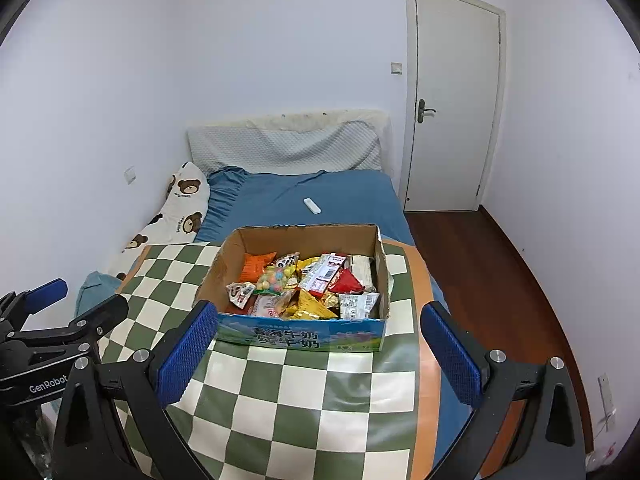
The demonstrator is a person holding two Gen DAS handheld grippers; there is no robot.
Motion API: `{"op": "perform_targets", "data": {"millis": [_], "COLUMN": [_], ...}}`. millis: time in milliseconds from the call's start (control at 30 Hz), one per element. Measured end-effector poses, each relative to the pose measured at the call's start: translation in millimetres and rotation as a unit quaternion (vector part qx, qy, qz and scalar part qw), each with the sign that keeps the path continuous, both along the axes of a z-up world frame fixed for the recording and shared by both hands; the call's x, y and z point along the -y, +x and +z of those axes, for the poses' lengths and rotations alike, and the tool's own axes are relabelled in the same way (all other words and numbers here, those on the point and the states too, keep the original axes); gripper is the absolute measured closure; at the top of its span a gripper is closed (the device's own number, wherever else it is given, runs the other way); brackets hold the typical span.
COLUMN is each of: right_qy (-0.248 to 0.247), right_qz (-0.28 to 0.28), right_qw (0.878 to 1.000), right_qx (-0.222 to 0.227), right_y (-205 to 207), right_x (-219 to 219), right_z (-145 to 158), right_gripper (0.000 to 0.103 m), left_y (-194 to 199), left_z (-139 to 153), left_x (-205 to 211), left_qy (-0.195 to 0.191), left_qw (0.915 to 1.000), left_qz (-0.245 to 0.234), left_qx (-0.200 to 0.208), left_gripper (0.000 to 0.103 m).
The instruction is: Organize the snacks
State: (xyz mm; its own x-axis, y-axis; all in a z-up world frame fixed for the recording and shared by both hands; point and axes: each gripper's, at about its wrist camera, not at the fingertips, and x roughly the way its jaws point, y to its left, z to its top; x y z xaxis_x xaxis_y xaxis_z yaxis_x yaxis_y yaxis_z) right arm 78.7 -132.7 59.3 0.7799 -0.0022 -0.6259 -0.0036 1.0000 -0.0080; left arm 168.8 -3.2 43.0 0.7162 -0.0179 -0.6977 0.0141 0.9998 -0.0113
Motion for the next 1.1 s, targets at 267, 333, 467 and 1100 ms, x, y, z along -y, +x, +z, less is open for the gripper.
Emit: {"op": "perform_targets", "data": {"millis": [267,333,467,1100], "right_qy": [-0.006,-0.008,-0.010,-0.021], "right_qz": [-0.015,-0.020,-0.028,-0.052], "right_qw": [1.000,1.000,0.999,0.997], "right_qx": [-0.008,-0.011,-0.018,-0.055], "right_y": [21.8,30.7,48.9,99.9], "right_x": [5.1,6.9,10.8,16.0], "right_z": [-22.4,-29.0,-42.8,-98.8], "right_gripper": [0.000,0.000,0.000,0.000], "left_y": [25.2,33.6,49.4,104.4], "left_z": [-23.6,-30.3,-42.5,-86.4], "left_x": [6.0,8.5,12.9,21.5], "left_qy": [0.008,0.015,0.024,0.034], "left_qw": [0.9997,0.9995,0.9991,0.9968], "left_qz": [0.017,0.019,0.021,0.028], "left_qx": [-0.016,-0.020,-0.028,-0.067], "left_gripper": [0.001,0.001,0.001,0.001]}}
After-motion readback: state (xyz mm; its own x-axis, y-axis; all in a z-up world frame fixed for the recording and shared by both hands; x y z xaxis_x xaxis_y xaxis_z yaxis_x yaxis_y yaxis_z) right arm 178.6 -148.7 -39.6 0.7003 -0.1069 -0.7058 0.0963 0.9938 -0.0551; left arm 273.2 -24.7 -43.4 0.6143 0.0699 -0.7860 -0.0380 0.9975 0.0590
